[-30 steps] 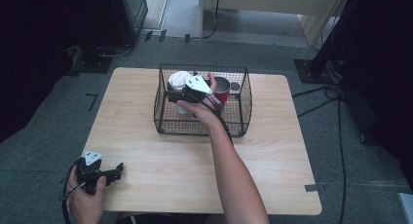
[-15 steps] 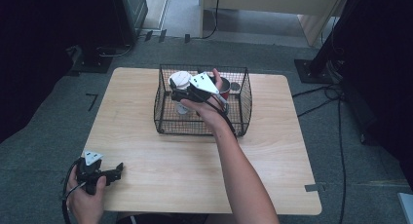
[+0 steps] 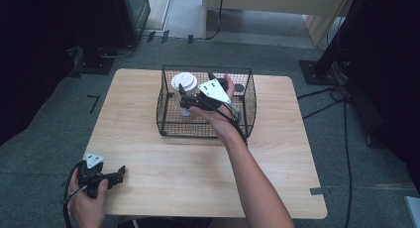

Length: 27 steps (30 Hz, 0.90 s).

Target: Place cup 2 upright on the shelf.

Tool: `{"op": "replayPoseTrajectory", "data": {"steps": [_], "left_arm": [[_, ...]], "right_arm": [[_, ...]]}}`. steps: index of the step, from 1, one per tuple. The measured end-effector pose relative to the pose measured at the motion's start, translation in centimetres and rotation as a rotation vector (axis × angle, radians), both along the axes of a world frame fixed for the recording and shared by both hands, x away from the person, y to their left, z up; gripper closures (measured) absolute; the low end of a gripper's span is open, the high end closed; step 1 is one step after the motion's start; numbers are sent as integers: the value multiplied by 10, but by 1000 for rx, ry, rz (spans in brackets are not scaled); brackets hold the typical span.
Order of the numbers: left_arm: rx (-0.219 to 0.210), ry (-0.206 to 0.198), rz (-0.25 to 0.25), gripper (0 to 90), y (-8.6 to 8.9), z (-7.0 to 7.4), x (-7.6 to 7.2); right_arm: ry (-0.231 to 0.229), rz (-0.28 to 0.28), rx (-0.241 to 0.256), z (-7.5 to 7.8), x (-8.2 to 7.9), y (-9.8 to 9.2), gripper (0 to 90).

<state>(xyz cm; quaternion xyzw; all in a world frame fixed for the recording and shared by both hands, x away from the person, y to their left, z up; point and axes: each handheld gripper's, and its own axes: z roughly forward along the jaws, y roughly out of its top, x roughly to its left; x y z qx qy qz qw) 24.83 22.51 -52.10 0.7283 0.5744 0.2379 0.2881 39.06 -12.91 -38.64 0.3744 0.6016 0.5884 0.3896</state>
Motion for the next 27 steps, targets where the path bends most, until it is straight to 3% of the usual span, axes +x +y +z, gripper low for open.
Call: {"op": "replayPoseTrajectory", "data": {"steps": [16, 27], "left_arm": [[-2, -2, 1, 0, 0, 0, 0], [-3, -1, 2, 0, 0, 0, 0]], "right_arm": [[1, -36, -3, -4, -30, -33, 0], [8, -59, -2, -15, -50, -58, 0]]}}
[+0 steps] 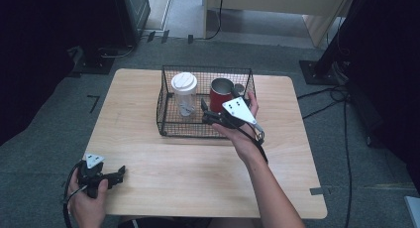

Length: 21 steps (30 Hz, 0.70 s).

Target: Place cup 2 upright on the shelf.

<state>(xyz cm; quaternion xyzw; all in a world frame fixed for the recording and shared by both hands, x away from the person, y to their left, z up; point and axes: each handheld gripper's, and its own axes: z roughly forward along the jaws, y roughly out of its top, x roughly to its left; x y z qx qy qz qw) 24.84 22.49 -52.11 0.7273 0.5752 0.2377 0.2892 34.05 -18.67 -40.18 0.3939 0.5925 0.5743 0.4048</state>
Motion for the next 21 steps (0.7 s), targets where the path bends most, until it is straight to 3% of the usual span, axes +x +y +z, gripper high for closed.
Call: {"op": "replayPoseTrajectory", "data": {"steps": [21], "left_arm": [[1, -1, 0, 0, 0, 0, 0]], "right_arm": [[-7, -72, 14, -12, -33, -50, 0]]}}
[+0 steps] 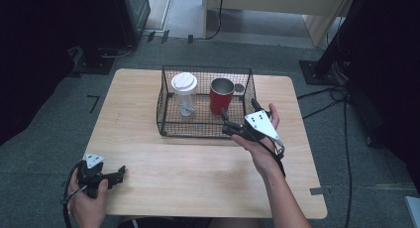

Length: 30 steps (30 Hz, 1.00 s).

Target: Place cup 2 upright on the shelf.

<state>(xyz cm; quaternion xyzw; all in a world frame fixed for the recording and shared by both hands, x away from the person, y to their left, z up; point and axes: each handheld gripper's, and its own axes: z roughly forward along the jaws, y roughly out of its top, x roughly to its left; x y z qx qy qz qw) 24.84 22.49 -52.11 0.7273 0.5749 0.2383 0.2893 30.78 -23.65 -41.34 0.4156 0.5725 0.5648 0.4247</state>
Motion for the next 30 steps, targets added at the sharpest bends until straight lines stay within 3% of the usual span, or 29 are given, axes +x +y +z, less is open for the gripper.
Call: {"op": "replayPoseTrajectory", "data": {"steps": [12, 30], "left_arm": [[1, 2, 0, 0, 0, 0, 0], [1, 1, 0, 0, 0, 0, 0]], "right_arm": [[20, -49, 32, -13, -15, -27, 0], [77, -130, 10, -44, -35, -70, 0]]}}
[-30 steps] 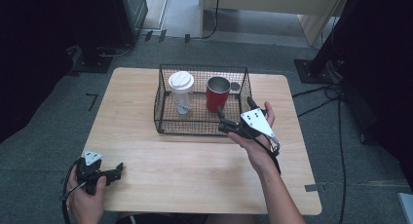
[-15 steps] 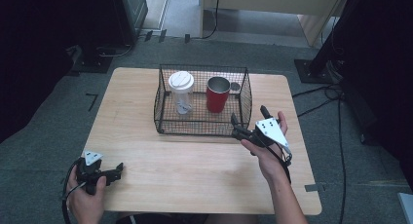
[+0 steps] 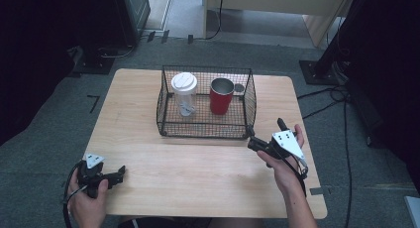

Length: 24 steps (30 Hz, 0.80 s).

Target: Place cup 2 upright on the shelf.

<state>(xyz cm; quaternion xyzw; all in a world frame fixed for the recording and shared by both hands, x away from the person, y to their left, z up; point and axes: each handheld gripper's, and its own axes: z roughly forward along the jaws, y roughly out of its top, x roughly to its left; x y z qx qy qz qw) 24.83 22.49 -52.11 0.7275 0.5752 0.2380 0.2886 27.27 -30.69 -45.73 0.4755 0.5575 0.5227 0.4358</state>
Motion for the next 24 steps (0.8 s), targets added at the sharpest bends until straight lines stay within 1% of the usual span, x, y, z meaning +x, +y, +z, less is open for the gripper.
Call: {"op": "replayPoseTrajectory", "data": {"steps": [7, 14, 24], "left_arm": [[0, 0, 0, 0, 0, 0, 0], [1, 1, -1, 0, 0, 0, 0], [0, 0, 0, 0, 0, 0, 0]], "right_arm": [[24, -29, 1, -13, -8, -14, 0], [48, -57, -11, -23, -17, -29, 0], [81, -101, -11, -36, -31, -51, 0]]}}
